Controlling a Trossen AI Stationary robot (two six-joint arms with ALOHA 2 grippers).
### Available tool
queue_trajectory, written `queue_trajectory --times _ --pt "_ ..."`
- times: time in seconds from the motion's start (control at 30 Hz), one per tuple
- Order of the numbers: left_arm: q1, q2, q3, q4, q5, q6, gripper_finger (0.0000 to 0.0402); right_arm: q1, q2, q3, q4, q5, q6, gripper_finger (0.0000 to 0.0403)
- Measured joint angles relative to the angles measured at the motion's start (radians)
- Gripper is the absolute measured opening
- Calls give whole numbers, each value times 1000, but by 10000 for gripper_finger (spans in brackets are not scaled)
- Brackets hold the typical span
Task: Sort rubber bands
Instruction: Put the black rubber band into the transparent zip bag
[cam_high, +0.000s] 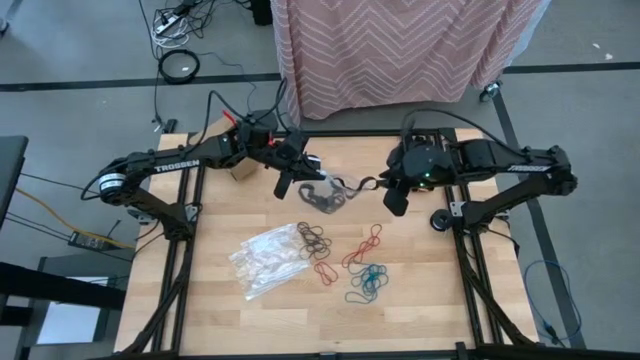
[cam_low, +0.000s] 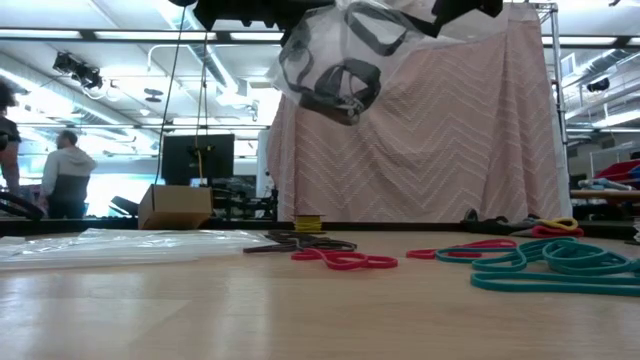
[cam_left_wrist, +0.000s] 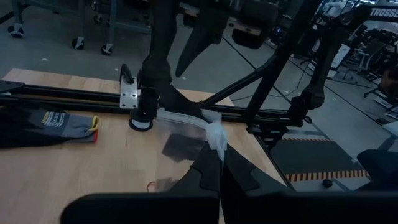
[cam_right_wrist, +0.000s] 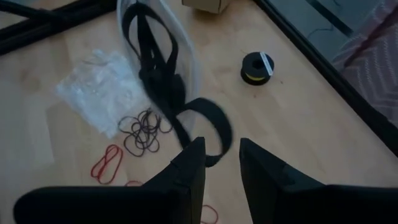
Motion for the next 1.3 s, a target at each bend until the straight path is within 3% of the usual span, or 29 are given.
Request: queue_trajectory --times 0.27,0.43,0.53,1.13,1.3 --pt "0 0 0 6 0 -3 0 -6 41 -25 9 17 5 81" --pt "0 0 0 6 0 -5 0 -12 44 -31 29 27 19 12" --pt "0 0 0 4 0 -5 0 -12 40 -31 66 28 20 4" --pt "-1 3 0 2 -17 -1 0 -66 143 -30 407 -212 -151 0" --pt "-1 7 1 -38 -35 -1 0 -66 166 -30 423 -219 -156 0"
